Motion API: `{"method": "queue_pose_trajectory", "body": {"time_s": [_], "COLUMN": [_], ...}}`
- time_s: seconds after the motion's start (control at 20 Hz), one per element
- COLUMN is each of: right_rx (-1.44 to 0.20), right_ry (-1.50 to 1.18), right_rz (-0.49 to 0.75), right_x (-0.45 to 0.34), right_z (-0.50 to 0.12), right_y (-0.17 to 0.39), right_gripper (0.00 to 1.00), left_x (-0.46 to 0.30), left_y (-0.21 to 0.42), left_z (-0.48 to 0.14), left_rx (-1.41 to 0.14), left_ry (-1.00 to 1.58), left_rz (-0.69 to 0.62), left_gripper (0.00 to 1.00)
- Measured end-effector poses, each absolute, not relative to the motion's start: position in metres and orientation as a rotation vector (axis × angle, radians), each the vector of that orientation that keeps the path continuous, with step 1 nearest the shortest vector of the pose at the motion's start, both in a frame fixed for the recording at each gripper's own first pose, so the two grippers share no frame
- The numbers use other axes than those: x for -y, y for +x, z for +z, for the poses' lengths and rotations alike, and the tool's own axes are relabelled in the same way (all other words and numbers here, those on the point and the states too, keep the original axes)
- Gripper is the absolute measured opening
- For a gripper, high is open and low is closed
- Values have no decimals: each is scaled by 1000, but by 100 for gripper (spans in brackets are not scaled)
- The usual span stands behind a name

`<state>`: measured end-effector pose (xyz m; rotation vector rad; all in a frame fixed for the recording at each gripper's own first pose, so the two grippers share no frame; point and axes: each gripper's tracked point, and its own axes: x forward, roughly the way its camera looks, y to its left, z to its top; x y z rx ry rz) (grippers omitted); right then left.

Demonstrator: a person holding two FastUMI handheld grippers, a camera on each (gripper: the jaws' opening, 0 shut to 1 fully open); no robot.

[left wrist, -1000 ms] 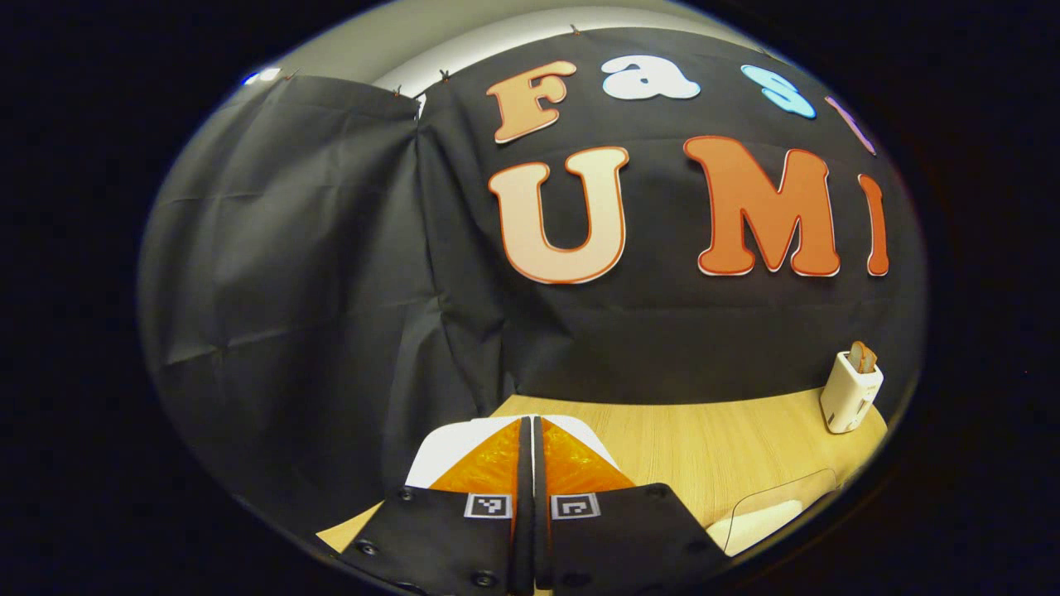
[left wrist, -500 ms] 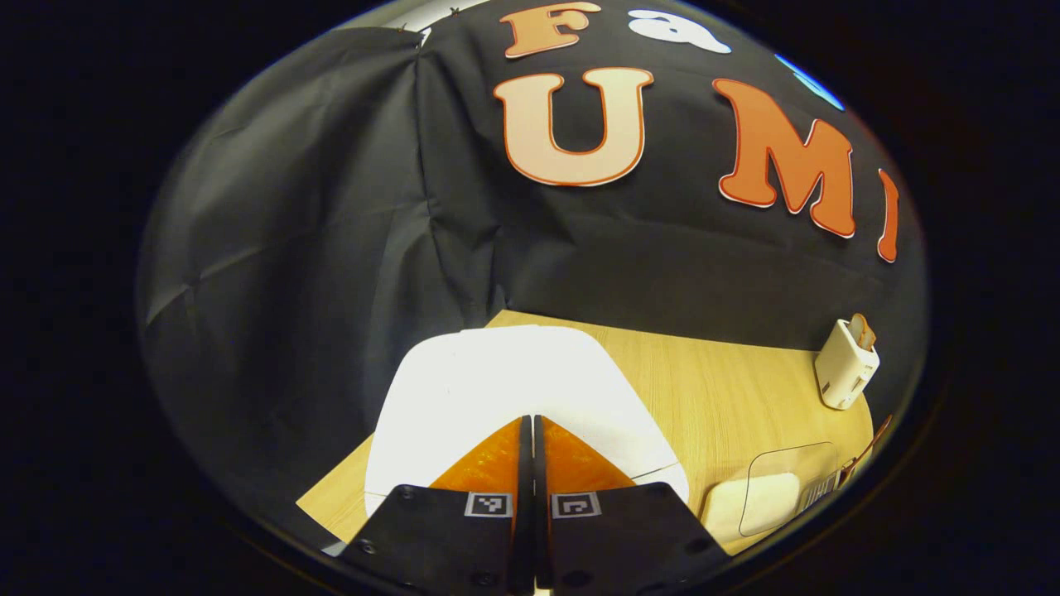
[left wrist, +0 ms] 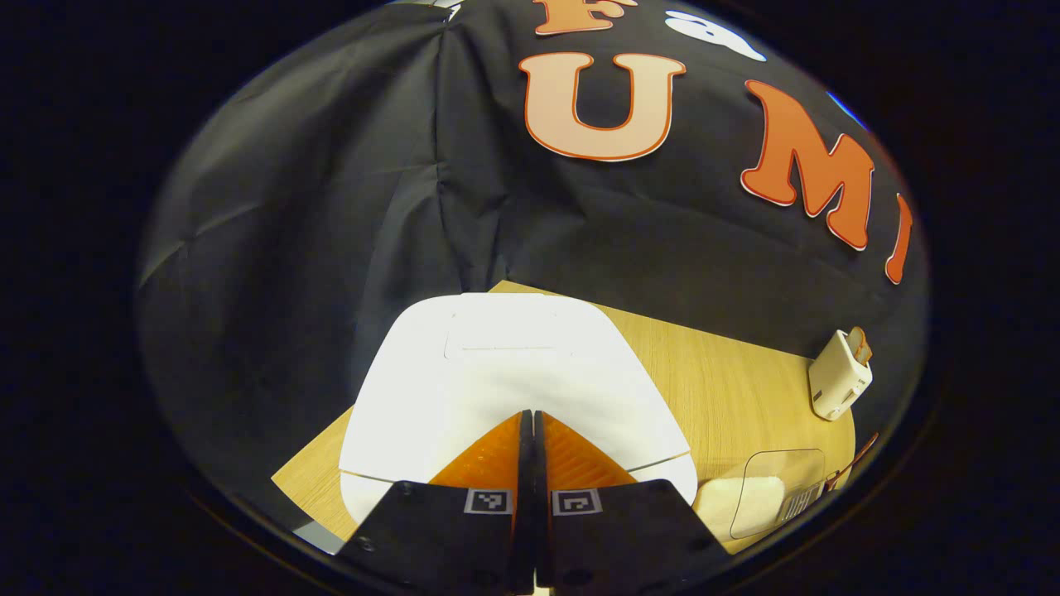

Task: Close the left gripper, press the button to open the rice cooker; take a wooden spoon from the chopstick holder with the right hand, scoop a spoonful of rice and pour it into the rice cooker, then put the wooden spoon back into the chopstick holder.

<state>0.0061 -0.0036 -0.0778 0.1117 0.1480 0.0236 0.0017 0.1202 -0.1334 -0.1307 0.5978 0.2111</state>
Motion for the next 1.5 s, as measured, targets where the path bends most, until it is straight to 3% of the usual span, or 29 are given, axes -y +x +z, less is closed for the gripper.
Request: {"method": "queue_pose_trajectory", "body": {"time_s": [0.3, 0.5, 0.95, 1.0, 1.05, 1.5], "right_rx": [-202, -245, -391, -412, -431, -552], "right_ry": [147, 158, 271, 289, 306, 480], "right_rz": [10, 21, -32, -42, -41, -17], "right_x": [8, 2, 12, 16, 15, 5], "right_z": [-95, -112, -173, -182, -190, -236], "right_y": [0, 4, 20, 21, 21, 20], "right_gripper": [94, 92, 91, 92, 90, 83], "left_x": [-135, -117, -88, -85, -84, -58], "left_y": [23, 11, 6, 8, 8, 12], "left_z": [-28, -7, -32, -33, -35, -47], "left_rx": [-249, -158, -173, -175, -175, -205], "left_ry": [-11, 21, -53, -53, -50, -8], "left_rz": [275, 270, 182, 176, 179, 145], "left_gripper": [3, 2, 5, 14, 16, 18]}}
